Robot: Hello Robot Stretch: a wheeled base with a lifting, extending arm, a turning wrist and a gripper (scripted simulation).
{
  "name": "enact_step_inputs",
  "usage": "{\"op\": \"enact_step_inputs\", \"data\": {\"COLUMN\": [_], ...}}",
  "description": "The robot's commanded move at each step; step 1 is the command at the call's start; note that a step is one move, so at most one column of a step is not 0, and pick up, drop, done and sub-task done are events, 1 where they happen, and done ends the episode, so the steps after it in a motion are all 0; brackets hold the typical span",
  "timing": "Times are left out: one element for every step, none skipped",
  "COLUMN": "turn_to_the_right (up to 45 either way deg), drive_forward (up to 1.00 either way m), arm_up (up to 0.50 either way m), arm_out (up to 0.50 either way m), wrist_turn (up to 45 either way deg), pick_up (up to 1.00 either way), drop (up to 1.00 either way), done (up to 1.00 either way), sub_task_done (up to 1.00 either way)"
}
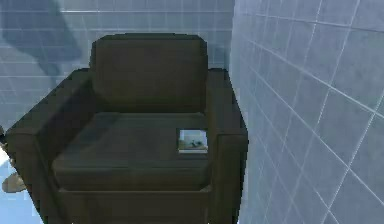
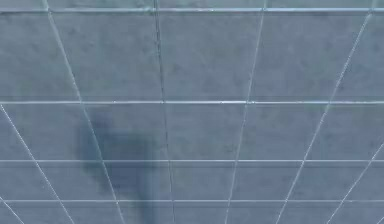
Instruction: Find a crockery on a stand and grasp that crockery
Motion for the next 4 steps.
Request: {"op": "enact_step_inputs", "data": {"turn_to_the_right": [-45.0, -45.0, -12.0, 0.0], "drive_forward": [0.0, 0.0, 0.0, 0.7], "arm_up": [0.0, 0.0, 0.0, 0.0], "arm_out": [0.0, 0.0, 0.0, 0.0], "wrist_turn": [0.0, 0.0, 0.0, 0.0], "pick_up": [0.0, 0.0, 0.0, 0.0], "drop": [0.0, 0.0, 0.0, 0.0], "done": [0.0, 0.0, 0.0, 0.0], "sub_task_done": [0.0, 0.0, 0.0, 0.0]}}
